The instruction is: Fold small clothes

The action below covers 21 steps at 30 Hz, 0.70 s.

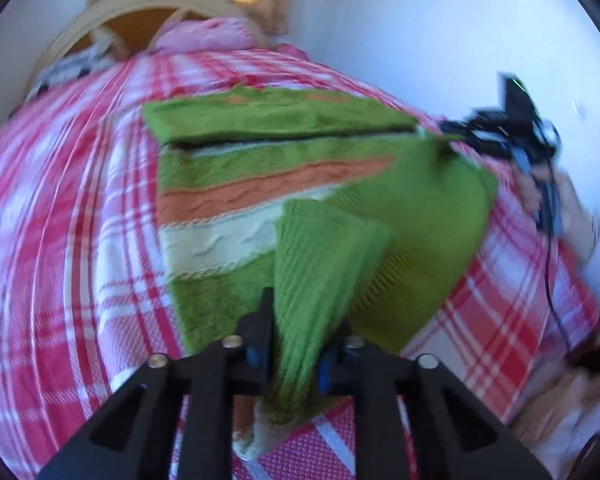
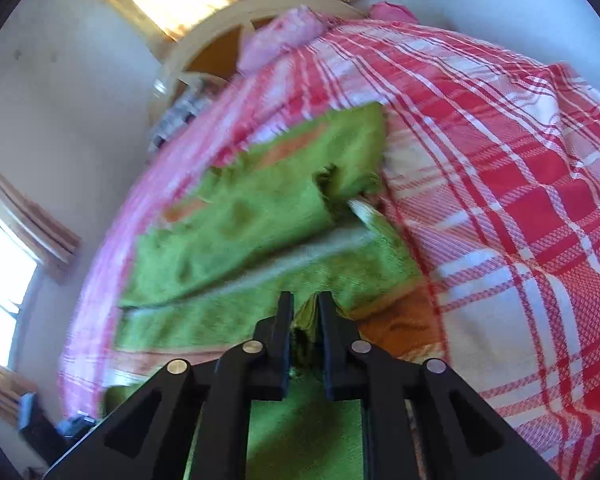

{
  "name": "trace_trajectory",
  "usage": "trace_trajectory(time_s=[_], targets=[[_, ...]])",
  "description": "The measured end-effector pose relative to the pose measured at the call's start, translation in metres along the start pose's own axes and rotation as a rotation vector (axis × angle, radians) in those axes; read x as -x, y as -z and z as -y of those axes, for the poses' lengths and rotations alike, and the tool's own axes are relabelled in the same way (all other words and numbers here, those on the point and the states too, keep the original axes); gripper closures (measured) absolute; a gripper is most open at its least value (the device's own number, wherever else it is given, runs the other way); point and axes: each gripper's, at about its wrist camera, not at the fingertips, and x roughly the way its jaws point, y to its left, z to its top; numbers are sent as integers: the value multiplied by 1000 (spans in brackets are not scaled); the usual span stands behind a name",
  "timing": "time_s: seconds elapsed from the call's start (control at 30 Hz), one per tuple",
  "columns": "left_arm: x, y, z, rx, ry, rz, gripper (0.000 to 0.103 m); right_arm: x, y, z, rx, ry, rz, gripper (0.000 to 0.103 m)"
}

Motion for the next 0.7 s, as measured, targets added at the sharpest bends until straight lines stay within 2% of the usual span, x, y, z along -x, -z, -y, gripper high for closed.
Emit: trace_trajectory(time_s=[0.07, 0.1, 0.13, 0.23, 0.4, 0.57, 0.7], targets=[[0, 1, -10, 80, 39, 15, 88, 20, -2, -2, -5, -35, 84, 71], [-1, 2, -13, 109, 55, 26, 88, 31, -2, -2, -3, -36, 119, 61], [-1, 2, -13, 119, 61, 29, 88, 38, -2, -2, 3, -28, 138, 57], [-3, 5, -10, 116, 53, 41, 87, 58, 2, 1, 52, 38, 150, 57], [-3, 4, -13, 168, 106, 51, 70, 64, 13, 11, 151, 158, 93, 57], [-6, -3, -9, 166, 104, 50, 55, 33, 17, -4, 274, 159, 15, 57], [-7, -2, -8, 181, 77, 62, 55, -3, 21, -27, 436, 190, -63, 57]])
